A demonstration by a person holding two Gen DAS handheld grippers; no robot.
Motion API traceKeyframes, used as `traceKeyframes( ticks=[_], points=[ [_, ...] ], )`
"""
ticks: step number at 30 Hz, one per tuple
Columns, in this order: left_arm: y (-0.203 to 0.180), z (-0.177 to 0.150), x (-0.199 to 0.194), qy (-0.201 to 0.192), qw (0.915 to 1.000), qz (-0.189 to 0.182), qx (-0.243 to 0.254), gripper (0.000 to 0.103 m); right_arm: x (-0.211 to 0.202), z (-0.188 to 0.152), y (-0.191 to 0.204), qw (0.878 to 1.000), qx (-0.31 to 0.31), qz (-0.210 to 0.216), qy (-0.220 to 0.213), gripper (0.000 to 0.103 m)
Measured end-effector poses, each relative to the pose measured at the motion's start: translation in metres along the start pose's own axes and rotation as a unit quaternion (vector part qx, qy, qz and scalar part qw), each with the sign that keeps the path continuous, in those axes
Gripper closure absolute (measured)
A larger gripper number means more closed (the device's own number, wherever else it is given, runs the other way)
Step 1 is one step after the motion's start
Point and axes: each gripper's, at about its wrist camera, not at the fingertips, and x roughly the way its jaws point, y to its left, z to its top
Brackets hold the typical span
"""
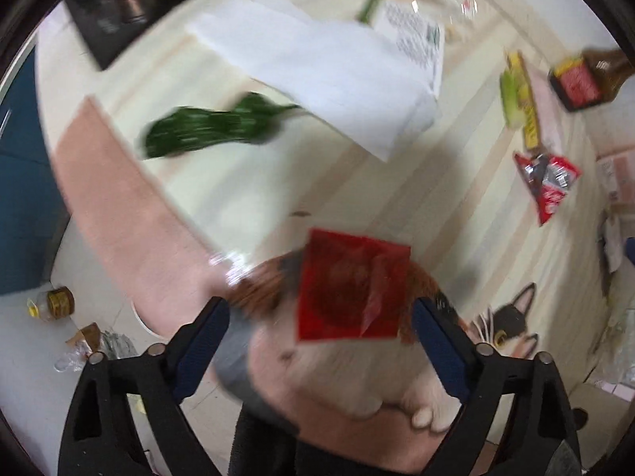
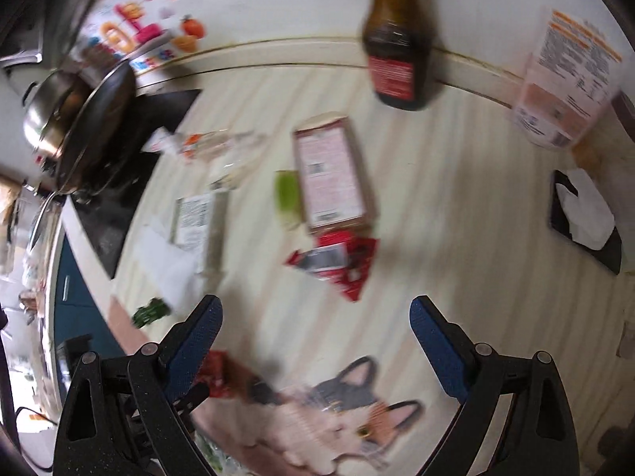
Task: Collect trash
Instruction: 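Grasp the red wrapper with the left tool while the right tool grasps another red wrapper, then carry both red wrappers to the bin and open both tools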
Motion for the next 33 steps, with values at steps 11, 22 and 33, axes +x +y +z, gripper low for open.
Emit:
traceKeyframes(
  ticks=[11, 22, 33],
  points=[
    [-0.028, 0.009, -0.011, -0.025, 0.9978, 0.042, 0.043, 0.083, 0.075, 0.012, 0.000, 0.999, -0.042, -0.016, 0.007, 0.044],
    [-0.006, -0.018, -0.036, -0.060, 0.9972, 0.028, 0.034, 0.088, 0.058, -0.013, 0.028, 0.997, -0.073, 0.029, -0.025, 0.099],
    [0.049, -0.045, -0.090, -0.126, 0.9916, 0.029, -0.008, 0.091, 0.000, -0.050, 0.088, 0.988, -0.121, 0.086, -0.038, 0.100]
  ],
)
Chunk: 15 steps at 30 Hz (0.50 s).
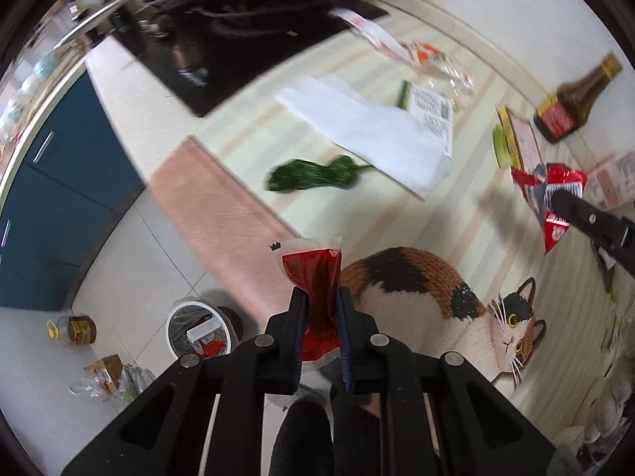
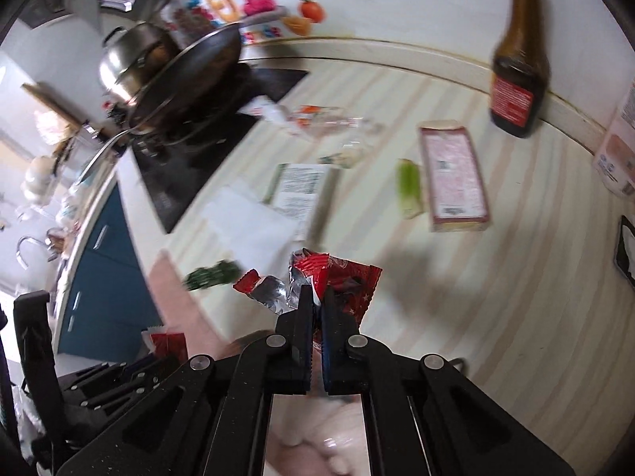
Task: Collect trash
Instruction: 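Carry both red wrappers to the bin and open both tools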
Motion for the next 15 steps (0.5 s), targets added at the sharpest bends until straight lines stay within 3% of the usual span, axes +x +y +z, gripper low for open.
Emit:
traceKeyframes(
  ticks=[9, 15],
  points=[
    [0.106, -0.030, -0.061, -0.057, 0.9952, 0.024, -0.075, 0.092, 0.000, -0.020, 0.098, 0.996, -0.072, 0.053, 0.011, 0.100],
    [0.183, -0.064, -0.074, -0.061, 0.9870, 0.051, -0.140, 0.092, 0.030, -0.051, 0.182, 0.986, -0.133, 0.091, 0.047, 0.100]
  ],
)
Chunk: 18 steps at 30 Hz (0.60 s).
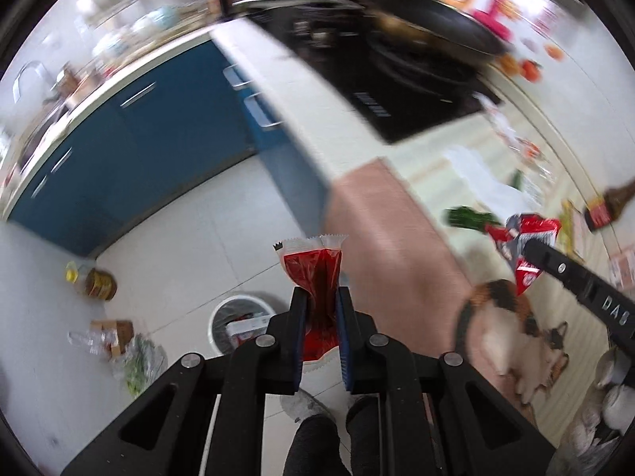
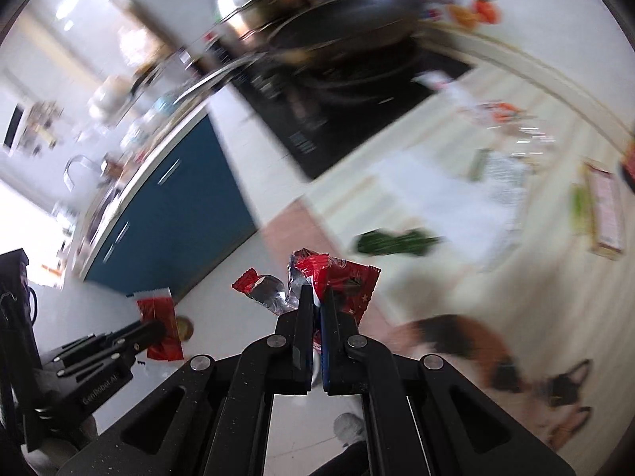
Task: Collect trash
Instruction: 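Carry both red wrappers to the bin and open both tools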
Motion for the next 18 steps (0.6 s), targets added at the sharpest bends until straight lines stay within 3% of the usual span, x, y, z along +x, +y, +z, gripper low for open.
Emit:
traceKeyframes(
  ticks=[5, 8, 13, 18],
  points=[
    [0.072, -0.022, 0.026, 0.025, 0.9972, 0.018, -0.068, 0.092, 0.065, -0.024, 0.064, 0.997, -0.050, 0.022, 0.055, 0.101],
    [0.119, -0.044, 0.061, 0.052, 0.9916, 0.013, -0.118, 0.092, 0.115, -0.048, 0.095, 0.992, -0.081, 0.028, 0.096, 0.101],
    [0.194, -0.093, 0.157, 0.110, 0.9724, -0.009, -0.205, 0.092, 0.235, -0.106, 0.118, 0.977, -0.094, 0.033, 0.189, 0.101],
    [0.256, -0.145, 0.283, 0.163, 0.9447, -0.034, -0.282, 0.092, 0.371, -0.179, 0.116, 0.958, -0.096, 0.023, 0.270, 0.101]
  ],
)
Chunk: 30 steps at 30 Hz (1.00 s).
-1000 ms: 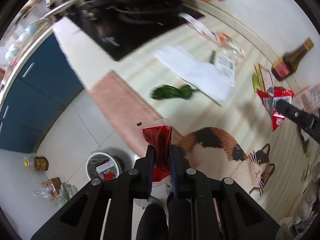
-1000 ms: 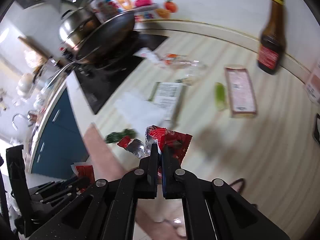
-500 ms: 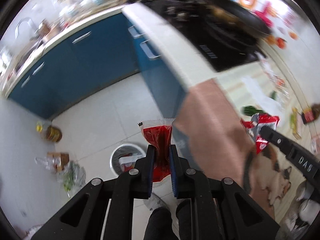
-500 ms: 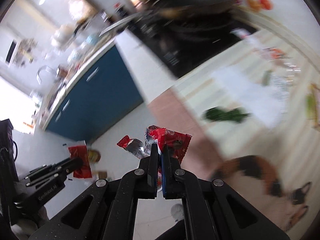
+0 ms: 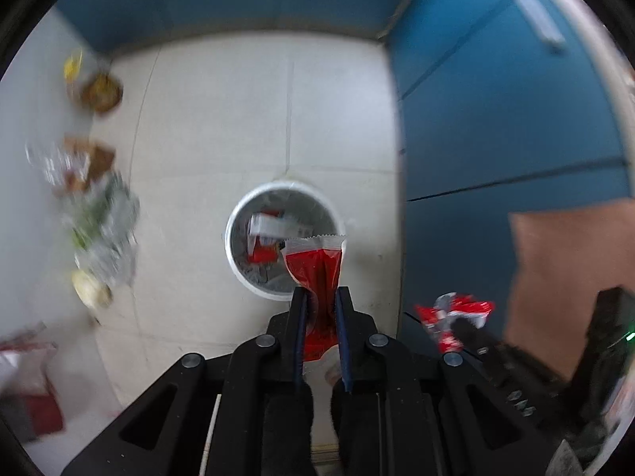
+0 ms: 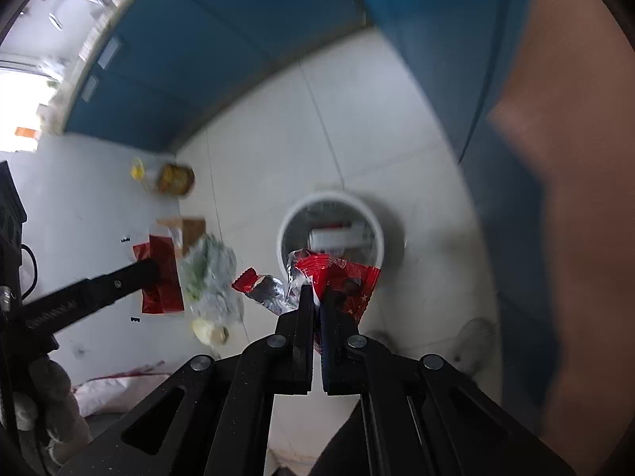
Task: Collect trash
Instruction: 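Carry both red wrappers to the bin and open both tools, then move both tools back over the counter toward the green pepper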
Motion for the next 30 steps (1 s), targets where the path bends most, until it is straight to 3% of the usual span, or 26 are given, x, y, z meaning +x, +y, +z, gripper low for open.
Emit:
traceKeyframes(
  ticks=[4, 7, 12, 13, 14, 15, 16, 17, 19, 22, 25, 26, 30],
  points=[
    [0.043, 0.017, 0.096, 0.034, 0.9987, -0.008, -0.038, 0.092, 0.126, 0.003, -0.014, 0.999, 0.001, -0.008, 0.052, 0.101],
    [0.065, 0.026, 0.156, 0.052, 0.9975, 0.015, -0.045, 0.092, 0.199, 0.005, -0.031, 0.997, 0.007, -0.015, 0.081, 0.101],
    [0.094, 0.035, 0.204, 0.059, 0.9950, 0.061, -0.052, 0.089, 0.276, 0.023, -0.046, 0.993, 0.005, -0.019, 0.117, 0.097],
    [0.098, 0.035, 0.206, 0.056, 0.9942, 0.078, -0.049, 0.085, 0.285, 0.024, -0.048, 0.992, 0.000, -0.026, 0.123, 0.088],
    [0.099, 0.033, 0.204, 0.052, 0.9935, 0.091, -0.045, 0.072, 0.290, 0.025, -0.049, 0.992, 0.000, -0.032, 0.123, 0.067],
    [0.102, 0.031, 0.200, 0.044, 0.9932, 0.101, -0.039, 0.060, 0.292, 0.025, -0.051, 0.992, 0.001, -0.034, 0.120, 0.056],
    [0.104, 0.028, 0.193, 0.030, 0.9929, 0.109, -0.037, 0.034, 0.293, 0.027, -0.051, 0.993, 0.001, -0.035, 0.117, 0.037],
    [0.104, 0.025, 0.186, 0.016, 0.9922, 0.119, -0.033, 0.022, 0.288, 0.028, -0.050, 0.993, 0.000, -0.039, 0.112, 0.032],
    [0.104, 0.018, 0.169, -0.008, 0.9906, 0.135, -0.024, 0.021, 0.273, 0.029, -0.049, 0.994, 0.001, -0.041, 0.102, 0.030],
    [0.103, 0.013, 0.137, -0.038, 0.9892, 0.140, -0.020, 0.000, 0.243, 0.028, -0.039, 0.995, -0.008, -0.051, 0.085, 0.012],
    [0.093, 0.006, 0.093, -0.070, 0.9872, 0.141, -0.023, 0.000, 0.191, 0.021, -0.020, 0.993, -0.048, -0.099, 0.049, 0.010],
    [0.090, 0.002, 0.072, -0.080, 0.9872, 0.135, -0.027, 0.000, 0.173, 0.020, -0.015, 0.992, -0.055, -0.110, 0.041, 0.004],
    [0.073, -0.012, -0.003, -0.135, 0.9834, 0.119, -0.024, 0.000, 0.084, 0.007, 0.006, 0.990, -0.072, -0.124, -0.005, 0.000]
  ],
)
